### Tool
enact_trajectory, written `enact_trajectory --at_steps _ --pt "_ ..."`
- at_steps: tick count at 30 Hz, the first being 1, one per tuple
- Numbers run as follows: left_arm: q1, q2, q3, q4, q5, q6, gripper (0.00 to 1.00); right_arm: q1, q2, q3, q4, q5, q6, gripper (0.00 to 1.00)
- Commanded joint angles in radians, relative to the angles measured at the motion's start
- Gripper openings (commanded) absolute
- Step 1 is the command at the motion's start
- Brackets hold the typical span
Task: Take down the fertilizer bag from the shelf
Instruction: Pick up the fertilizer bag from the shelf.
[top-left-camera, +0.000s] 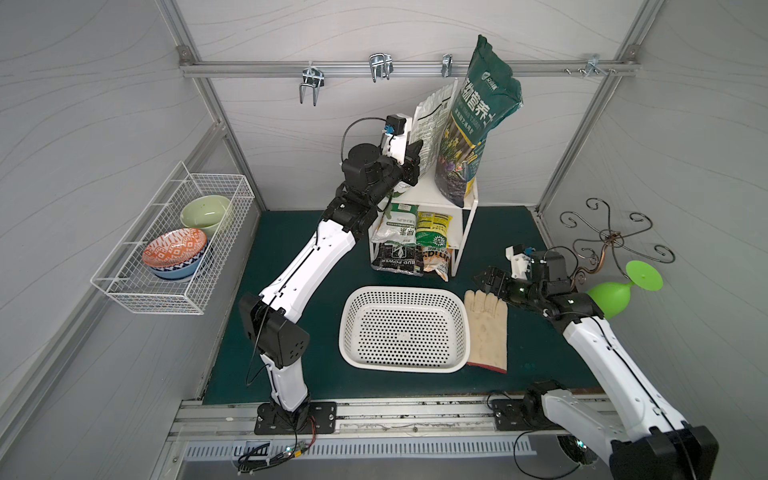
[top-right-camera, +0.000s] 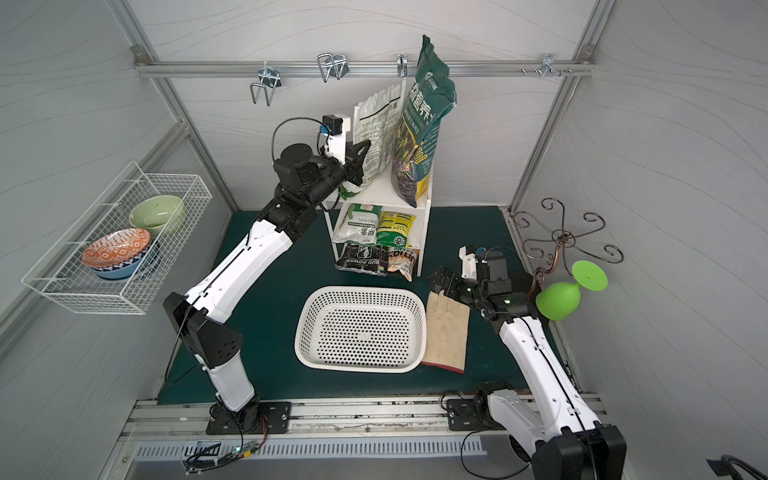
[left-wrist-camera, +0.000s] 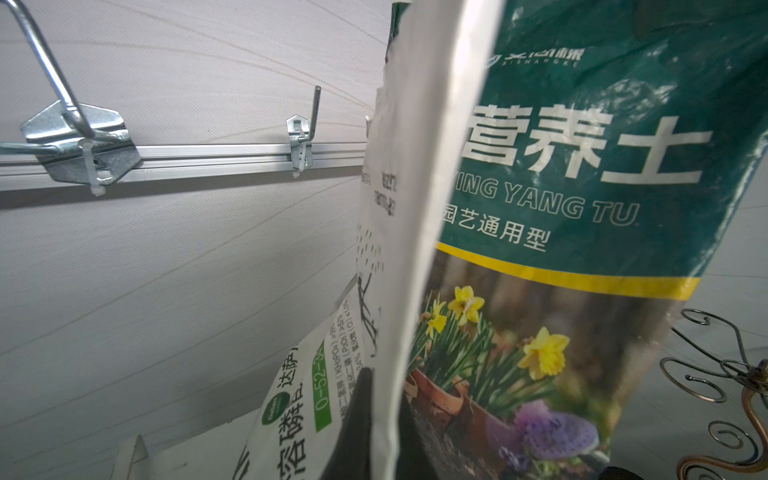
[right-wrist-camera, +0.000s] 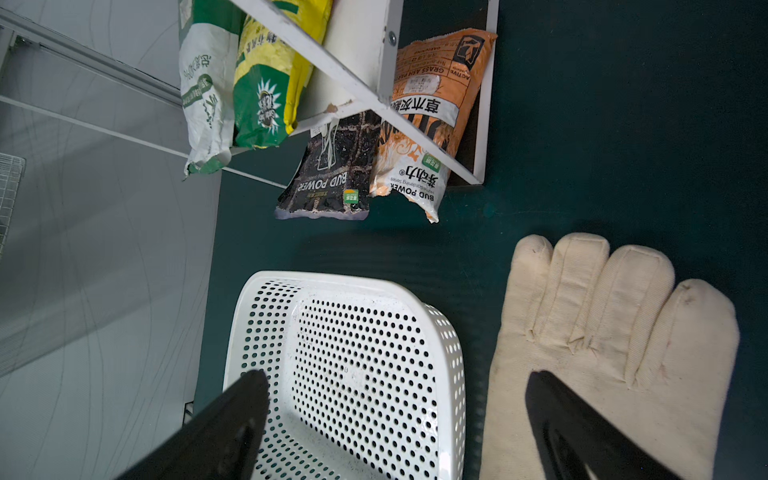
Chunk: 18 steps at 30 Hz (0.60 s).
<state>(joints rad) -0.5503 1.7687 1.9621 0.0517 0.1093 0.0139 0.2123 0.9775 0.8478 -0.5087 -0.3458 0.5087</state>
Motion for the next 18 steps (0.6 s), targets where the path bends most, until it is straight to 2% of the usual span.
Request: enact_trajectory --at_steps 1,7,13,18 --pt "0.000 -0.141 -0.016 0.123 0.008 -0.089 0.00 0.007 0.012 0.043 -0.001 -0.024 0.004 0.99" --pt "0.000 -0.327 -0.112 0.097 -0.011 -0.158 0.00 0.038 0.025 0.040 0.004 -0.071 0.000 0.99" --pt "0.001 -0.547 -0.328 0.067 -0.061 -0.202 0.00 0.108 0.036 0.022 -0.079 -0.085 -0.032 0.99" --pt "0.001 -0.737 -0.527 0.055 -0.105 -0.219 0.00 0.132 0.028 -0.041 -0.176 -0.053 -0.043 0.92"
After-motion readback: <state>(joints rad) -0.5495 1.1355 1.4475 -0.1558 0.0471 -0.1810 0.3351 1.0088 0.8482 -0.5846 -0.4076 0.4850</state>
